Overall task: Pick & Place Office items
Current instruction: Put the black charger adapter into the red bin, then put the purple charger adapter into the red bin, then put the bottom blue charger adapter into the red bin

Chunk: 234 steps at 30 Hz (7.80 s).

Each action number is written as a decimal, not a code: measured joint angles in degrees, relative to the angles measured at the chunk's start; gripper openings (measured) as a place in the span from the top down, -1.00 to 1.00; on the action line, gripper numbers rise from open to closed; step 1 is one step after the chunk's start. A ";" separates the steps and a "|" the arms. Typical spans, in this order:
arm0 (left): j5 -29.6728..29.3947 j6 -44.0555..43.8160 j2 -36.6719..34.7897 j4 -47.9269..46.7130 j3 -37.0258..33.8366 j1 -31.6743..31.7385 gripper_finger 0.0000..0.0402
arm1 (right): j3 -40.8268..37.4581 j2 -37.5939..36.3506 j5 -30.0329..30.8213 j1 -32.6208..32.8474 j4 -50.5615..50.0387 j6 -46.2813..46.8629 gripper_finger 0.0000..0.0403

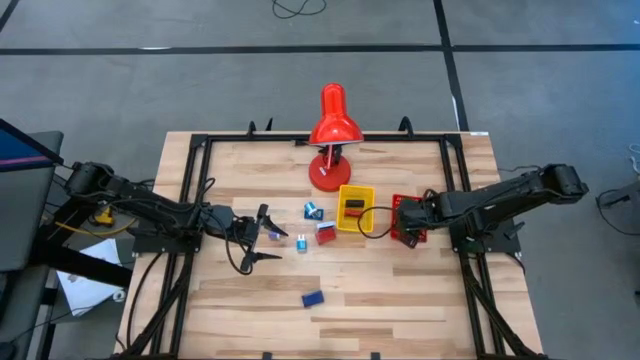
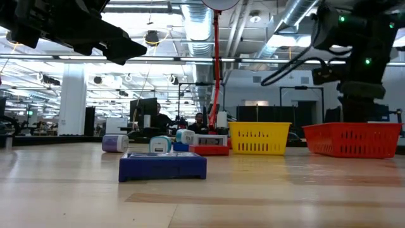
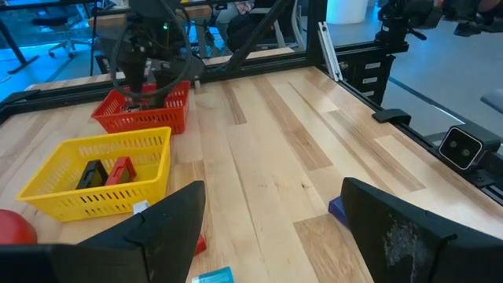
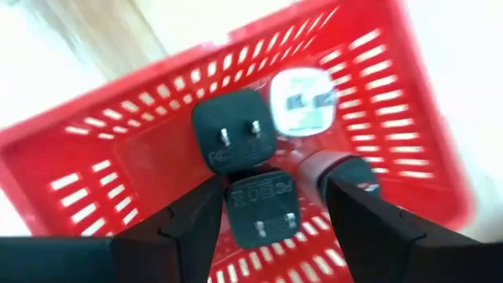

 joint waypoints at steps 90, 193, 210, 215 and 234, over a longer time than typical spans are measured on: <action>2.86 -15.70 38.05 41.97 -7.27 6.82 0.30 | 6.65 -4.51 6.72 10.73 40.75 -32.12 -0.09; 11.69 -13.42 38.03 19.23 17.77 9.31 -0.43 | 2.63 5.47 -7.59 3.77 3.87 4.47 0.33; 11.67 -13.42 38.03 18.97 17.77 9.31 -0.43 | 2.68 8.72 -8.04 1.09 4.93 0.51 0.04; 11.69 -13.44 38.00 17.61 17.77 9.31 -0.43 | 5.68 8.70 -8.21 1.22 1.37 -0.08 0.03; 6.71 -9.57 19.10 -12.95 17.20 9.37 -0.43 | 14.26 -3.87 6.24 10.45 -10.95 12.13 0.06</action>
